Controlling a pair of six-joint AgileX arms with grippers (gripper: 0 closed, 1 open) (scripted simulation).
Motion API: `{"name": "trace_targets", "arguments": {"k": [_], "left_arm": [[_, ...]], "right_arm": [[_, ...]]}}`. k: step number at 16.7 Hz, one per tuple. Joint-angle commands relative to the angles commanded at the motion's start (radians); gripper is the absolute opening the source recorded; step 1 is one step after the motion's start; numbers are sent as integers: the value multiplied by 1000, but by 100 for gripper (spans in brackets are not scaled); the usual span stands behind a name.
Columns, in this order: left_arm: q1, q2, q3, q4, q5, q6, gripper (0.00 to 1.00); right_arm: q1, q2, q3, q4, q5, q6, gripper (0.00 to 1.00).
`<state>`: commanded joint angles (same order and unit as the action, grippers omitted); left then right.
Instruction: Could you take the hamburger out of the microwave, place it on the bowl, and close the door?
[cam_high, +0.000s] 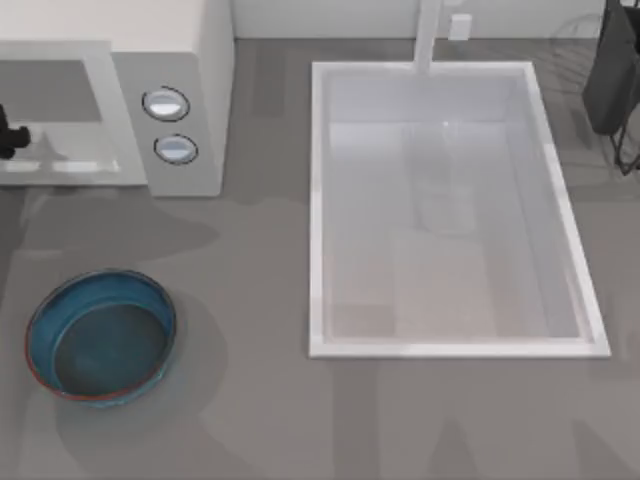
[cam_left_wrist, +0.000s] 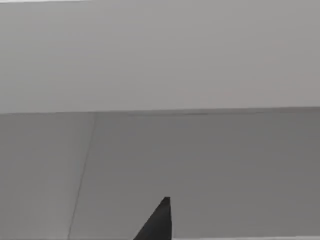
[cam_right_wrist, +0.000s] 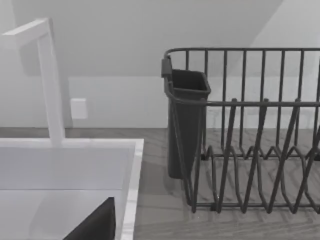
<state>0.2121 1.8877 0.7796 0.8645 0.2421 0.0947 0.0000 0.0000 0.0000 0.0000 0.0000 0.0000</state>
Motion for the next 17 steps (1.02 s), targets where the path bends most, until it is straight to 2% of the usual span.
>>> {"name": "trace_targets", "arguments": {"k": [6,8,12,17], "left_arm": [[-3,-6,-4,-7,-3,1,0],[-37,0,-38,28,-35,-8,0],[-208,17,-222,212,-191,-52,0],[-510,8,-593,513,-461,-129,0]], "right_arm": [[0,0,0,0,0,0,100],[0,0,0,0,0,0,100],[0,0,0,0,0,0,100],[0,0,0,0,0,0,100]]}}
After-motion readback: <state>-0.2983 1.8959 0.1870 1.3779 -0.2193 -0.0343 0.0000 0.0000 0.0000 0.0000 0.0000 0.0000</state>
